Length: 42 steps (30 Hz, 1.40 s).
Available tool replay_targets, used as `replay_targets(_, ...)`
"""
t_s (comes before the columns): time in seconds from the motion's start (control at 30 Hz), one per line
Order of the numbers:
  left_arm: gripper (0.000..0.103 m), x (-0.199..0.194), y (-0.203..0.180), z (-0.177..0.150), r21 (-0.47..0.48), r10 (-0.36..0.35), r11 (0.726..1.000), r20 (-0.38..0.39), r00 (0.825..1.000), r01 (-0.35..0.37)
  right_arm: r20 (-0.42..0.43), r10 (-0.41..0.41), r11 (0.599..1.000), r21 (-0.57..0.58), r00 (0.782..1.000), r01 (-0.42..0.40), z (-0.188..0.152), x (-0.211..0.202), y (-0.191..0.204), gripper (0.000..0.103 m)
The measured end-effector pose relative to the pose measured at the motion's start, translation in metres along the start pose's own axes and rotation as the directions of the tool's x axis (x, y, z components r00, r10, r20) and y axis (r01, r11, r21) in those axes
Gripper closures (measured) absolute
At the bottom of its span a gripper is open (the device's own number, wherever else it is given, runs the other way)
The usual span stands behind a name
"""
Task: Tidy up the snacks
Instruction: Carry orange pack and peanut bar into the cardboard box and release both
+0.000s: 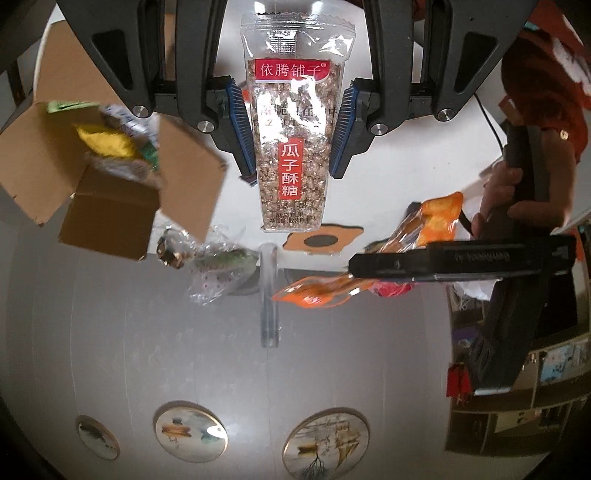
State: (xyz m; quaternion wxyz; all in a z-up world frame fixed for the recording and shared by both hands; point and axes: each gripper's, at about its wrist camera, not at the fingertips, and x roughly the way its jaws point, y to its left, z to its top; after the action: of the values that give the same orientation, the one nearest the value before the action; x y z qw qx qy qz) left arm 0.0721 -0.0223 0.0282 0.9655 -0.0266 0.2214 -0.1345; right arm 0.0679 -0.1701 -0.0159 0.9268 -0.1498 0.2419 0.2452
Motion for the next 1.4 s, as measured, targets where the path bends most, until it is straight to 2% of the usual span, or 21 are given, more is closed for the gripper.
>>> replay_targets(0.13, 0.041, 0.015, -0.029, 0.025, 0.054, -0.087, 0.995, -0.015, 0.996, 0.087, 0.024, -0.010, 1.000, 0.027, 1.000, 0.009, 0.004, -0.017, -0.019, 0.066)
replay_targets(0.3, 0.041, 0.040, -0.062, 0.044, 0.114, -0.152, 0.981, -0.046, 0.987, 0.156, 0.033, -0.083, 0.995, 0.051, 0.996, 0.082, 0.008, -0.033, -0.052, 0.066)
replay_targets(0.47, 0.041, 0.070, -0.096, 0.054, 0.164, -0.212, 0.960, -0.113, 0.971, 0.228, -0.002, -0.126, 0.988, 0.094, 0.992, 0.125, 0.007, -0.032, -0.091, 0.066)
replay_targets(0.67, 0.041, 0.118, -0.131, 0.059, 0.196, -0.256, 0.932, -0.243, 0.936, 0.306, -0.070, -0.162, 0.979, 0.114, 0.984, 0.169, 0.005, -0.014, -0.125, 0.066)
replay_targets(0.73, 0.041, 0.137, -0.140, 0.060, 0.206, -0.251, 0.926, -0.291, 0.923, 0.317, -0.096, -0.150, 0.979, 0.127, 0.984, 0.162, 0.005, -0.006, -0.134, 0.066)
replay_targets(0.87, 0.041, 0.170, -0.147, 0.060, 0.231, -0.211, 0.924, -0.358, 0.909, 0.305, -0.148, -0.136, 0.980, 0.128, 0.980, 0.155, 0.001, 0.007, -0.150, 0.066)
replay_targets(1.07, 0.041, 0.207, -0.159, 0.058, 0.249, -0.176, 0.919, -0.433, 0.884, 0.305, -0.187, -0.128, 0.981, 0.121, 0.974, 0.153, -0.001, 0.018, -0.162, 0.066)
replay_targets(1.4, 0.039, 0.230, -0.155, 0.054, 0.234, -0.152, 0.926, -0.488, 0.859, 0.297, -0.241, -0.118, 0.985, 0.093, 0.963, 0.144, 0.003, 0.037, -0.167, 0.066)
